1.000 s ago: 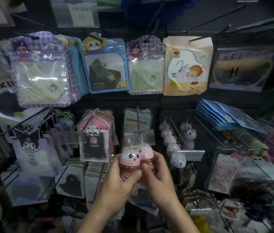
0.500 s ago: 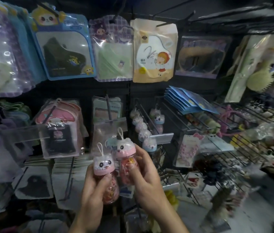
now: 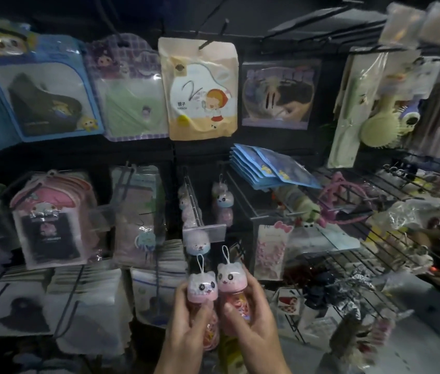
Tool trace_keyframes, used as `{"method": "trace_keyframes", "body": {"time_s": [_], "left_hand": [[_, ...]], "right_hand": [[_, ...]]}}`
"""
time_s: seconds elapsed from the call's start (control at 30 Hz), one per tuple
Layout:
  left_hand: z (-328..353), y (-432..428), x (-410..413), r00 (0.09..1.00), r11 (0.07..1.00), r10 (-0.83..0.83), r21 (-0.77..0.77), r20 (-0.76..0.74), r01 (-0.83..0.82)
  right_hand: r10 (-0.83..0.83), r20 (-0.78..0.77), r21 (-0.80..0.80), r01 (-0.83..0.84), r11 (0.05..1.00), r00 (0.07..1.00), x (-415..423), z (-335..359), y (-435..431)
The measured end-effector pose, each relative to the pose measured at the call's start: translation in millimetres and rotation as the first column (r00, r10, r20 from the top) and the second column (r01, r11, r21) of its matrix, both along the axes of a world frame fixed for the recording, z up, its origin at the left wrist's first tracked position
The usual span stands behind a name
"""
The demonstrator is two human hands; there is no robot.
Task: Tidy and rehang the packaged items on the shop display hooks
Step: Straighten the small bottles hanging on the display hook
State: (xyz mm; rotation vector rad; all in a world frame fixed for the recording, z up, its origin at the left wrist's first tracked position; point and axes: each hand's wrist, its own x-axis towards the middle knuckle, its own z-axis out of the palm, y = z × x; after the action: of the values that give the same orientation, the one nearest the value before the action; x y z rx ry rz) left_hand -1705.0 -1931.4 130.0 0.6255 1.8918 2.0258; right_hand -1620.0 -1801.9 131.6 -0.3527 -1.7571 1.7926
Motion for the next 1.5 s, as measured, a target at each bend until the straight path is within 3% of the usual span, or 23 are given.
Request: {"method": "trace_keyframes", "body": {"time_s": [0.13,0.27,0.47,0.8,0.93,1.27,1.5], "left_hand": [[8.0,20.3,13.7,0.998,0.998,0.054,-0.018,-0.034,-0.055],[17.3,39.3,19.5,0.995,0.995,0.096,0.034,-0.017,-0.096],[23.4,52.4,20.0,0.988,0.99,0.14,0.038,-0.063,-0.138],[18.8,53.2,11.9,0.983,0.985,0.174,0.018,-0.064,-0.173],[26.4,53.7,10.7,0.971,0.981,0.191,0.004,-0.145,-0.193],[24.5,46.7,9.6,0.973,0.985,0.173,0.004,-0.156,-0.174],[26.1,44.0,5.2,0.973,0.983,0.182,0.027,-0.141,-0.18]], "right_hand": [[-0.193,0.051,0.13,0.185,0.974,0.98,0.7,-3.6,26.5],[-0.345,0.008,0.366,0.319,0.874,0.938,-9.0,9.1,43.8],[-0.407,-0.071,0.455,0.393,0.799,0.911,-23.3,16.9,53.4],[-0.352,0.06,0.457,0.288,0.842,0.934,-50.7,14.0,64.9],[-0.328,0.152,0.454,0.229,0.861,0.932,-85.0,19.9,81.1],[-0.44,0.337,0.662,0.123,0.74,0.832,-157.3,36.6,112.1],[-0.364,0.319,0.5,0.171,0.849,0.875,-170.5,26.8,116.5]]}}
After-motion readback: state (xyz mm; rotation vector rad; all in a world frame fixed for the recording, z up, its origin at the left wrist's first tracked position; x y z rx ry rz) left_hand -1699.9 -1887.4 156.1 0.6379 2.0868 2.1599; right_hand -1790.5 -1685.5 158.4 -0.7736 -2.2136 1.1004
